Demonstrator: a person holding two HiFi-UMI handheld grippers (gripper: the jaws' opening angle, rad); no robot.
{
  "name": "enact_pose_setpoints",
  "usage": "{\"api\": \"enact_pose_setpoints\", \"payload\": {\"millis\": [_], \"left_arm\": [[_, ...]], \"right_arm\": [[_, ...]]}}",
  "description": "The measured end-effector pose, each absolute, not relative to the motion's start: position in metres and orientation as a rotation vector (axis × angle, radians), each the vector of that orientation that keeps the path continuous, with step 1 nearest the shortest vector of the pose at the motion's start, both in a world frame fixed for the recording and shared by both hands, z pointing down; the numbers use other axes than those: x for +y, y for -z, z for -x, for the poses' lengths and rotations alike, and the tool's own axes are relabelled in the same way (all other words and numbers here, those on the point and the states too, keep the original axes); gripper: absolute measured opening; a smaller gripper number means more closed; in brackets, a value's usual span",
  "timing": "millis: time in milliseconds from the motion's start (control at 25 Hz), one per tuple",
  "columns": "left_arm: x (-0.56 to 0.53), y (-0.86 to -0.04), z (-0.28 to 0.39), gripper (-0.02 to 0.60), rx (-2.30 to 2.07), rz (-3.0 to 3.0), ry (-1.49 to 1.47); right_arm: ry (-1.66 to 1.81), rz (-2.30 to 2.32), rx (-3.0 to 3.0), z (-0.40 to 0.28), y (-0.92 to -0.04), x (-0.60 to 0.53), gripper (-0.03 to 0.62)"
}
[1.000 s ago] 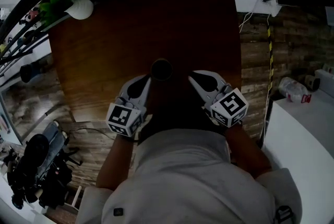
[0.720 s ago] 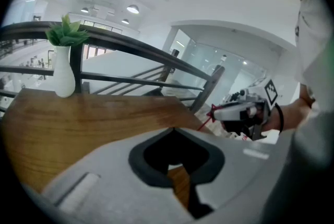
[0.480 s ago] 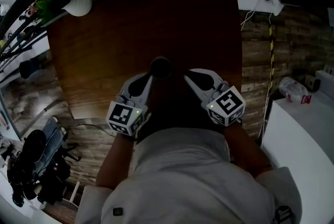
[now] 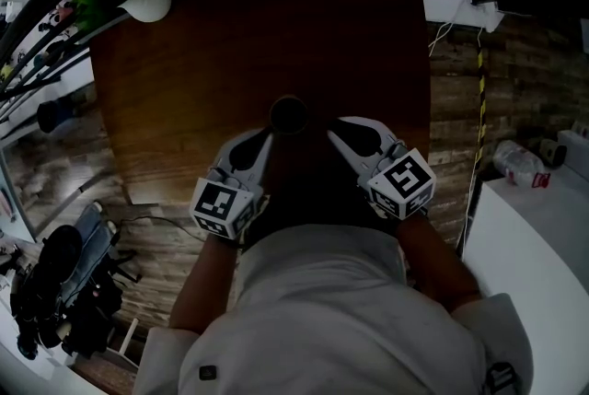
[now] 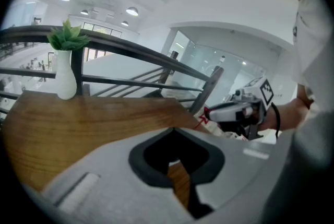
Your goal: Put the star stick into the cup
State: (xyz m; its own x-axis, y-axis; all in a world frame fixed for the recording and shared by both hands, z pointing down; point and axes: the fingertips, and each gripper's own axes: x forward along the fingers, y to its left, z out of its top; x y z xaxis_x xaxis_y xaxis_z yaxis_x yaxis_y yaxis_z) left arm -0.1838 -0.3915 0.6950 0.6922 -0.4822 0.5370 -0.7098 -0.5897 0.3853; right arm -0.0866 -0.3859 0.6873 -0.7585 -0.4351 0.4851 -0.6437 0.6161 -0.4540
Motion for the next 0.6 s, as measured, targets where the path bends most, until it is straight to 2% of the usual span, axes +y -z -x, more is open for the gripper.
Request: {"api": "enact_pose_setpoints", "payload": {"millis": [600], "left_arm": [[-0.354, -0.624, 0.199, 0.003, -0.934, -2.456, -0.504]], "right_arm": [[-0.69, -0.996, -2.571, 0.082, -0.609, -0.367, 0.063]]}}
